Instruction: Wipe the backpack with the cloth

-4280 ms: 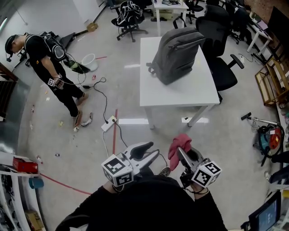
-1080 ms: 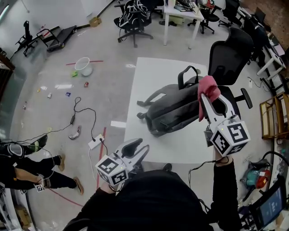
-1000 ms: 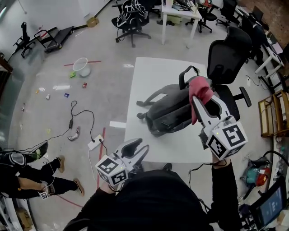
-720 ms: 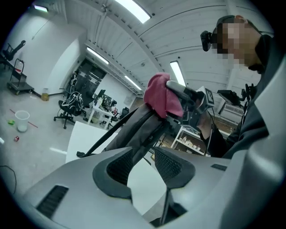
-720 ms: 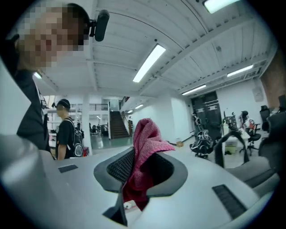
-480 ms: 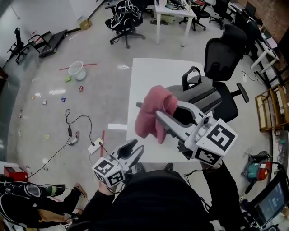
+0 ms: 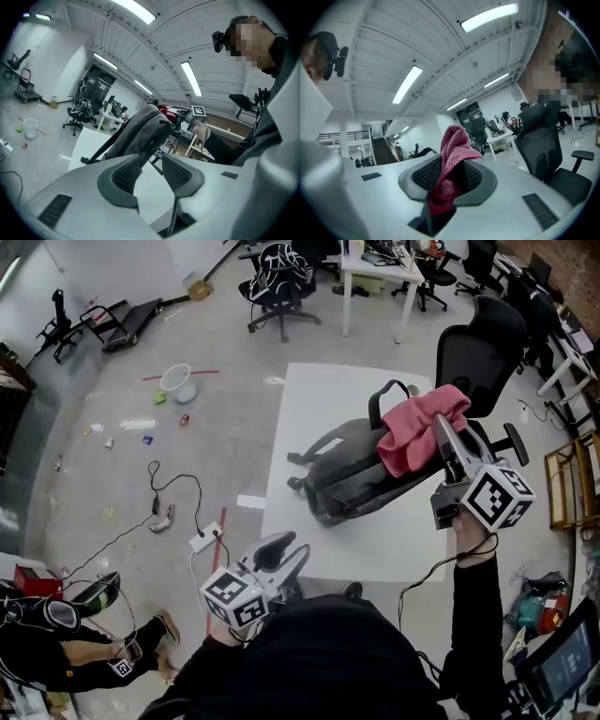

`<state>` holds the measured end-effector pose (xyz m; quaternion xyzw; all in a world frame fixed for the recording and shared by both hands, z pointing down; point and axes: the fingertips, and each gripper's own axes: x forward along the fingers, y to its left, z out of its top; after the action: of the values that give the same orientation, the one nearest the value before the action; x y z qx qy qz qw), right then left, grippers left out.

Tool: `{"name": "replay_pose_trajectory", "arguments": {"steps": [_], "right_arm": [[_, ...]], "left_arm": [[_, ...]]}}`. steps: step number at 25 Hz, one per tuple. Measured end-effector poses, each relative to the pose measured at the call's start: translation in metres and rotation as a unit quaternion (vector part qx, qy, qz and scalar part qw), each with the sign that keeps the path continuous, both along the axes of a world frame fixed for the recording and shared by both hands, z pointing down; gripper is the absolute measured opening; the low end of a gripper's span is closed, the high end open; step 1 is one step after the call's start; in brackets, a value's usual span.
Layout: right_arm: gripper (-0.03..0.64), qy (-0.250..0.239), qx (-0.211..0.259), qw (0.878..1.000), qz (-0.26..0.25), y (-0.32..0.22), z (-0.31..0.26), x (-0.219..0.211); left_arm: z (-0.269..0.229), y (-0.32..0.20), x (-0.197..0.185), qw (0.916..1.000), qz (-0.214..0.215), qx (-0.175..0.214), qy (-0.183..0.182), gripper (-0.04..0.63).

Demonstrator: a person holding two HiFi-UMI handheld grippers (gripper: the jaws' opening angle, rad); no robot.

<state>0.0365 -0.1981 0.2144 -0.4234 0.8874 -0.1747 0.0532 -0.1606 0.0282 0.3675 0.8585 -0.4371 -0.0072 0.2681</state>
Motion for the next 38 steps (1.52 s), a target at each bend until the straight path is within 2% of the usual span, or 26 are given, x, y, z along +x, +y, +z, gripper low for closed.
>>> {"name": "replay_pose_trajectory", "arguments": {"steps": [5, 9, 11, 13, 15, 19, 22, 28, 30, 33, 35, 38], "right_arm": [[0.097, 0.011, 0.004, 0.998, 0.059, -0.034, 0.002, 0.066], [0.097, 0.047, 0.013, 0.991, 0.122, -0.057, 0.007, 0.118], [0.097, 0.071, 0.026, 0.986, 0.147, -0.063, 0.005, 0.134], [0.097, 0.097, 0.042, 0.983, 0.150, -0.067, 0.002, 0.134], [0.097, 0.135, 0.052, 0.982, 0.124, -0.068, 0.007, 0.113], [0.097, 0.206, 0.080, 0.974, 0.052, -0.047, 0.009, 0.045], [0.097, 0.212, 0.107, 0.971, 0.016, -0.016, -0.006, -0.001], [0.097, 0.190, 0.155, 0.968, -0.062, 0.054, -0.029, -0.096], [0.097, 0.205, 0.163, 0.960, -0.097, 0.082, -0.023, -0.135], [0.097, 0.248, 0.161, 0.943, -0.152, 0.124, -0.006, -0.195], [0.097, 0.233, 0.158, 0.937, -0.205, 0.153, -0.004, -0.237], [0.097, 0.163, 0.114, 0.939, -0.281, 0.190, -0.002, -0.281]], "left_arm": [[0.001, 0.001, 0.011, 0.9996, -0.025, -0.010, -0.003, 0.166], [0.006, 0.003, 0.015, 0.9992, -0.036, -0.015, -0.004, 0.166], [0.009, 0.004, 0.012, 0.9989, -0.043, -0.018, -0.002, 0.166], [0.010, 0.005, 0.009, 0.9987, -0.048, -0.020, 0.001, 0.166], [0.010, 0.006, 0.004, 0.9986, -0.048, -0.020, 0.005, 0.166], [0.007, 0.007, -0.008, 0.9989, -0.044, -0.016, 0.011, 0.166], [0.007, 0.009, -0.022, 0.9987, -0.044, -0.014, 0.019, 0.166], [0.015, 0.009, -0.052, 0.9978, -0.043, -0.017, 0.047, 0.166], [0.019, 0.010, -0.059, 0.9975, -0.039, -0.018, 0.056, 0.166], [0.023, 0.011, -0.072, 0.9959, -0.033, -0.025, 0.080, 0.166], [0.022, 0.008, -0.086, 0.9939, -0.035, -0.029, 0.100, 0.166], [0.022, 0.002, -0.107, 0.9936, -0.036, -0.026, 0.103, 0.166]]}}
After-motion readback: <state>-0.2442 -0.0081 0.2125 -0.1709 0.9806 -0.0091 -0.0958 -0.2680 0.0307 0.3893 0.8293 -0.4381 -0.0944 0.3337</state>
